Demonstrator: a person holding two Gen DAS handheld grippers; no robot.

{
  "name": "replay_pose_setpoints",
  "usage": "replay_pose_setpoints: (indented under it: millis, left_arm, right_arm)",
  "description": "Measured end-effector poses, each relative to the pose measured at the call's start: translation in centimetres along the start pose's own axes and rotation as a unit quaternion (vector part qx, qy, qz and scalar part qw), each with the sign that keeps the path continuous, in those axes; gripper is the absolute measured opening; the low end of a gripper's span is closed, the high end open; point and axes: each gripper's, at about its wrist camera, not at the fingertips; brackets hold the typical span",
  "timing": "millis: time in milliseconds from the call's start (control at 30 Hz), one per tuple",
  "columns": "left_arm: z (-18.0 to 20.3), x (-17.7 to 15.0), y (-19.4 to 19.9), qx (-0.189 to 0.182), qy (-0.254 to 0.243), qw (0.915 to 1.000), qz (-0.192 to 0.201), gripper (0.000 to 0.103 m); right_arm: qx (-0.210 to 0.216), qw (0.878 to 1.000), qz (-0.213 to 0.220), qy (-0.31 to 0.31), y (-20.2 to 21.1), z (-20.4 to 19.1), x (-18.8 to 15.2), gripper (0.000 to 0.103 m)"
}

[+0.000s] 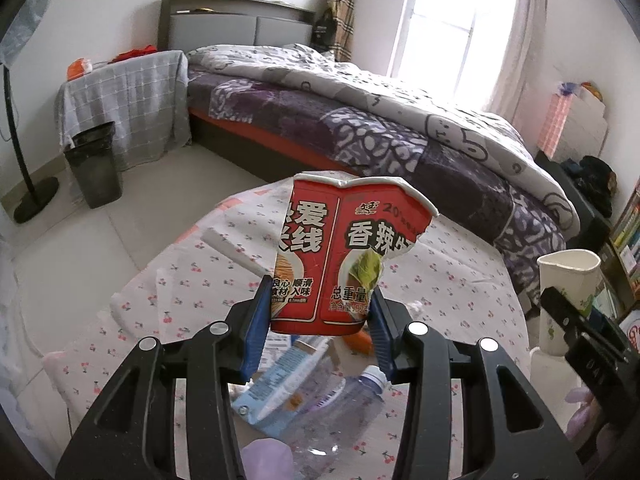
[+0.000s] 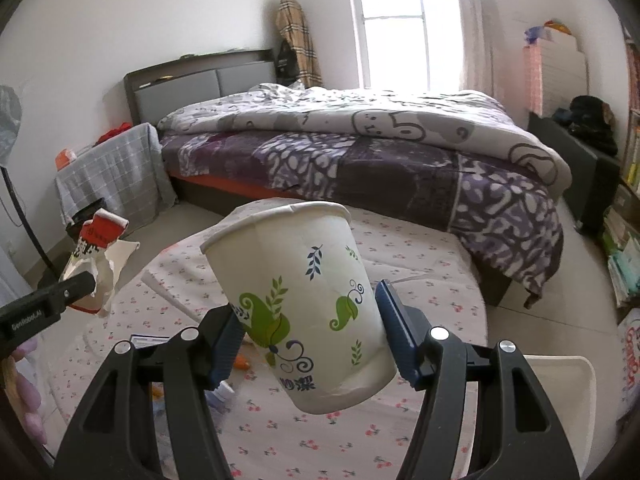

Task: Collect trash
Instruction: 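Carry the white paper cup and red wrapper toward the white bin with both grippers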

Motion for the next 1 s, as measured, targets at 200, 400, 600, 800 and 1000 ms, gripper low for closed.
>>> replay_pose_setpoints:
  millis: [200, 400, 600, 800, 1000]
  left_arm:
    - [2.2, -0.6, -0.9, -0.018, -0.008, 0.9997, -0.011, 0.043]
    - [4.6, -1.4, -1.8, -0.037, -0.021, 0.9988, -0.023, 0.043]
    - [6.9, -2.1, -2.5, -0.056, -0.03, 0.9975, -0.031, 0.043]
    - [9.3, -2.9, -2.7, -0.071, -0.038, 0.9961, -0.037, 0.043]
    - [11.9, -3.9, -3.2, -0.088, -0.046, 0.994, -0.045, 0.043]
  right_arm:
    - [-0.016, 1.0, -0.006, -0.013, 0.1, 2.2, -0.1, 0.063]
    - [-0.036, 0.999, -0.01, -0.028, 0.2, 4.6, 0.0, 0.063]
    - [-0.057, 0.997, -0.01, -0.047, 0.9, 7.2, -0.1, 0.063]
    - [-0.081, 0.994, -0.008, -0.071, 1.8, 10.4, 0.0, 0.063]
    - [-0.101, 0.989, -0.009, -0.103, 2.7, 14.0, -0.1, 0.063]
Point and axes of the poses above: each gripper's, at about its wrist camera, not at the fingertips, and y roughly against the way its jaws point, z to its right, x to its top, and after that the axes turned 7 degrees about -x, right-handed
